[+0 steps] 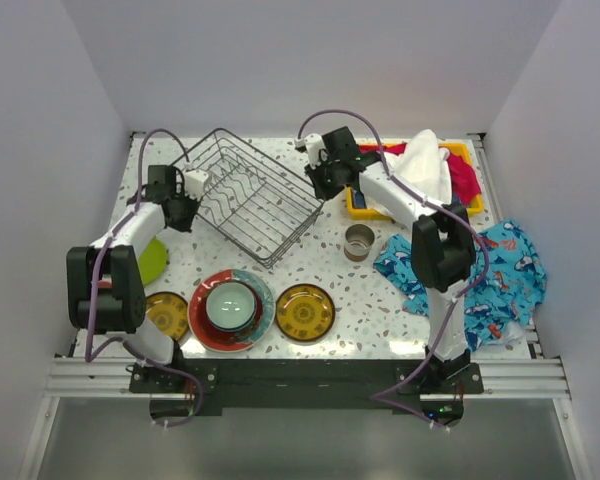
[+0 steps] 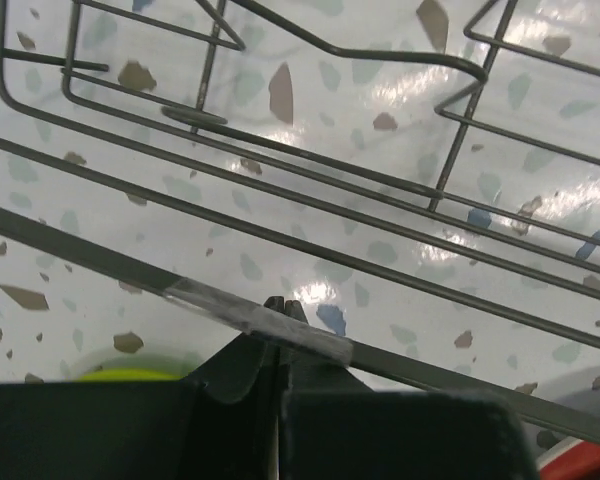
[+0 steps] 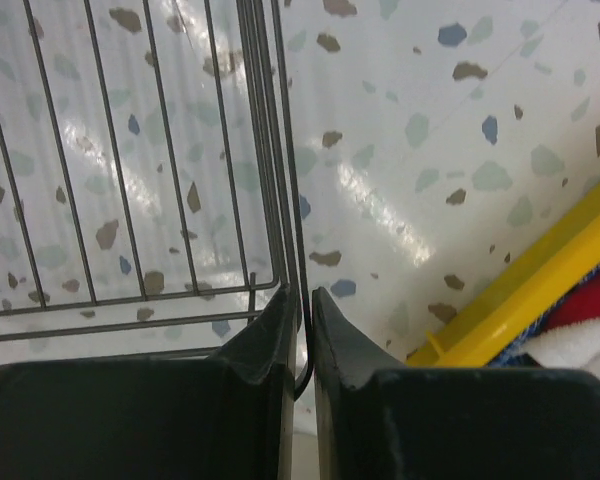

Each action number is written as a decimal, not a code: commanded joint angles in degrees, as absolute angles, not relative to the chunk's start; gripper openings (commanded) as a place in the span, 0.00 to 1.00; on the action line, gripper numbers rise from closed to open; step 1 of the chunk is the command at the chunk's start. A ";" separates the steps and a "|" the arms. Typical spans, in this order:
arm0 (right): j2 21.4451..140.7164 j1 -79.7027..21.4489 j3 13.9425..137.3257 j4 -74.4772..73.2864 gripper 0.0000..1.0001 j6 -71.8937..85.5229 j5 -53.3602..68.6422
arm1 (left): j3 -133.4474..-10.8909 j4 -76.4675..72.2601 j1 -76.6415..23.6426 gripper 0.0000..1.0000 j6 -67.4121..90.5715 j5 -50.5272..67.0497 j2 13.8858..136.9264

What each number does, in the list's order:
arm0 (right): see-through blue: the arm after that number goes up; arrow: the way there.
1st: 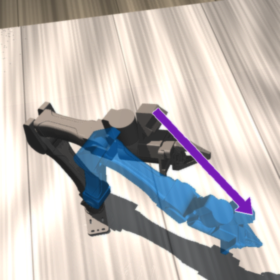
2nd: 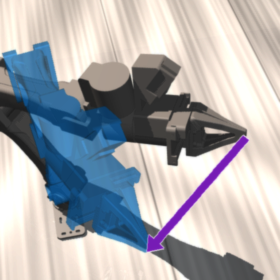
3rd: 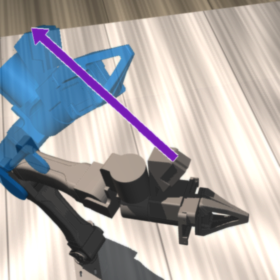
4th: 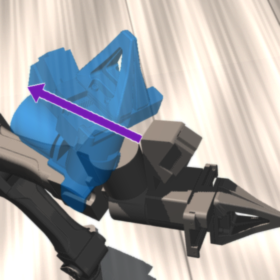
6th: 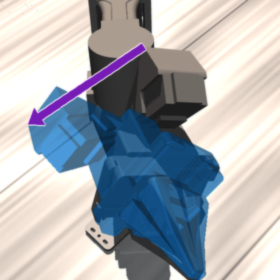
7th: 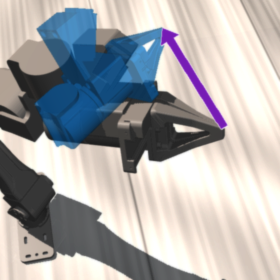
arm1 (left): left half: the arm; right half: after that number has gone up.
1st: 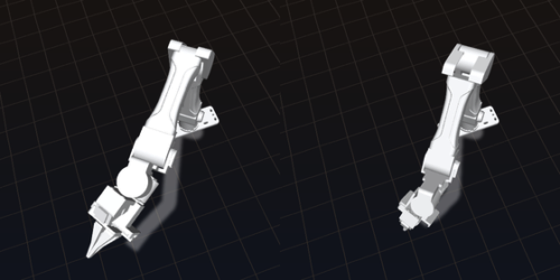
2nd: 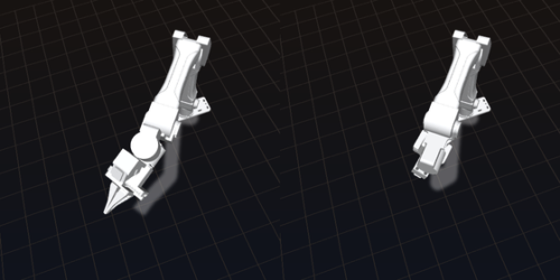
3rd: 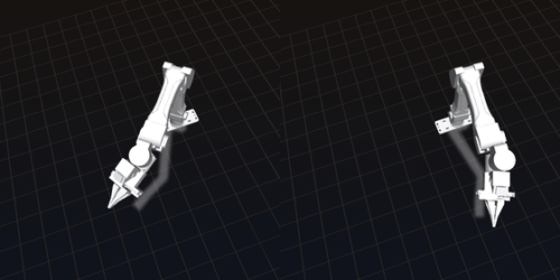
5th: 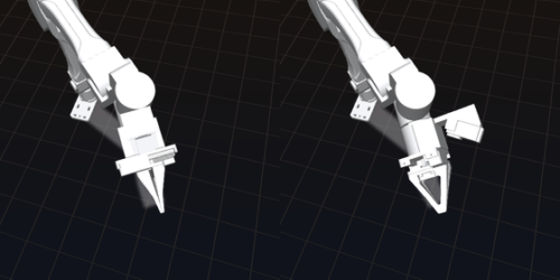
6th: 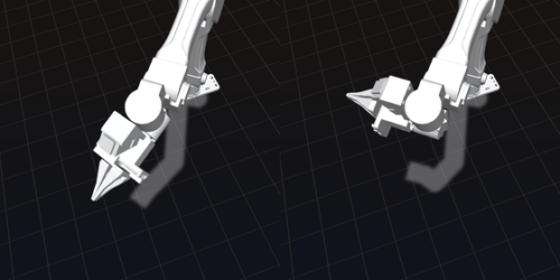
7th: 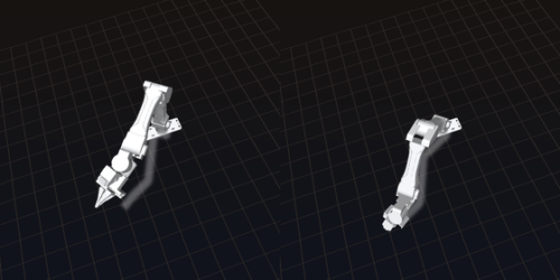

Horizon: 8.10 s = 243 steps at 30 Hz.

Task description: Load the mixed dishes into the dish rack

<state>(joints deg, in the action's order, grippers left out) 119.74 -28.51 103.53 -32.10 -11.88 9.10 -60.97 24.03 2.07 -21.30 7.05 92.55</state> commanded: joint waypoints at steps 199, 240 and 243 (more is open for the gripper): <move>128.05 -29.00 115.92 -2.82 0.47 68.30 59.50 | -29.97 -31.82 -48.69 0.00 -90.70 -30.76 68.03; 136.58 -26.19 121.20 16.87 0.00 -1.48 6.33 | -54.05 26.64 -33.23 0.79 -39.81 -17.66 53.70; 136.85 -26.54 118.93 18.45 0.00 -3.25 5.45 | -54.14 25.58 -32.70 0.79 -40.52 -18.54 54.05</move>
<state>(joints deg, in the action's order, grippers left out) 136.62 -26.00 119.85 12.64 1.32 8.29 -53.28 29.30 -33.67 -40.10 -17.17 53.78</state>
